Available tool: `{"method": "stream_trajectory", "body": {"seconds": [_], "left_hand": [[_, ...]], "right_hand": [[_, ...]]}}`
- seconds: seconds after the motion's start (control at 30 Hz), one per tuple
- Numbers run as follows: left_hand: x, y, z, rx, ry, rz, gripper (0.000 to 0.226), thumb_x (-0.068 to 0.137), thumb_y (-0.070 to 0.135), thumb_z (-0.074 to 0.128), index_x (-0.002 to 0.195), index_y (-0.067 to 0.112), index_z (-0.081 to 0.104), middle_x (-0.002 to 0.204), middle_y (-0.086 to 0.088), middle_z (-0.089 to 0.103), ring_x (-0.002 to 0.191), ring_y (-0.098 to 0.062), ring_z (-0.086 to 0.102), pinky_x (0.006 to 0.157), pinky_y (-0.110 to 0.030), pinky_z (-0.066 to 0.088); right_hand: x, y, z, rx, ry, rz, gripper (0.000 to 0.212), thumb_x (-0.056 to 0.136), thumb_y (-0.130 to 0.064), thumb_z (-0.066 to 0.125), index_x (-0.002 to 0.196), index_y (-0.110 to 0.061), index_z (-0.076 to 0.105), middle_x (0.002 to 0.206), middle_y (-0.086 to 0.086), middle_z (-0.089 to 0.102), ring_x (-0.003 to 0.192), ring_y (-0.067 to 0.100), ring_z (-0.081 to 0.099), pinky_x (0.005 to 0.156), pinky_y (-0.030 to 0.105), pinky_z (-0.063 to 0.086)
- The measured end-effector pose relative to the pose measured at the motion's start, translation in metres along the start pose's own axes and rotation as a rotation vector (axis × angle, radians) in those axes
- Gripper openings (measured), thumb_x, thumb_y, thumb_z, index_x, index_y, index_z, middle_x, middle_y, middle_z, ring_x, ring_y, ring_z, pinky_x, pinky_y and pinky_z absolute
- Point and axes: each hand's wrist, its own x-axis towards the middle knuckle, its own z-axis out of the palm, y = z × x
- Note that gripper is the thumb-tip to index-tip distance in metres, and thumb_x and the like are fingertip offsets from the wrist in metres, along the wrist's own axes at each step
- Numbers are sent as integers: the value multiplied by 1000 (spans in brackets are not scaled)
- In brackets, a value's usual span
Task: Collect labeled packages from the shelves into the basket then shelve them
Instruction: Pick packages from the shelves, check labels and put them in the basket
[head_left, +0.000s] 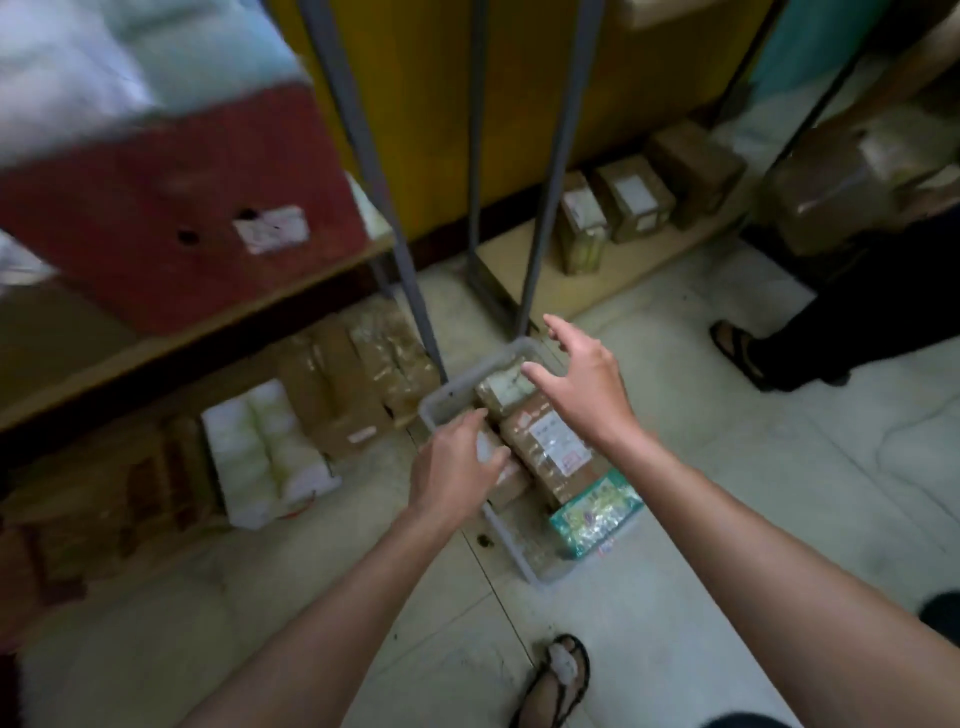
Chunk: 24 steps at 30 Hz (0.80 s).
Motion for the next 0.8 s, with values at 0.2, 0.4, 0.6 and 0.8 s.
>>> {"method": "stream_trajectory", "body": {"seconds": [0.2,0.4,0.6,0.8], "left_hand": [[-72,-49,-154,-12,237,50,45,84,38,60,124,19,55,125,-1,60,115,-18,54,95,-33,44],[-185,-127,-323,-37,502,-43,42,86,38,58,125,23,56,124,-2,61,116,-18,55,91,-22,39],[-259,-195,-407,-77,690,-170,44,88,36,58,126,15,55,131,-5,56,121,-19,51,100,-27,38],[-280,-279,-402,-215,651,-270,36,90,31,56,124,21,56,128,2,57,120,-14,49,91,-16,32]], "right_hand": [[-46,-175,2,60,-14,-270,56,85,-34,65,135,-19,48,122,5,62,111,18,58,94,31,46],[-102,-357,43,67,-66,-576,54,85,-32,65,133,-13,51,125,9,62,115,22,57,90,24,38],[-147,-438,113,99,-282,-624,54,85,-31,65,134,-16,49,120,10,63,102,19,61,95,33,44],[-146,-460,200,-30,-479,-679,51,87,-31,62,134,-16,48,128,8,60,115,23,57,87,24,40]]}}
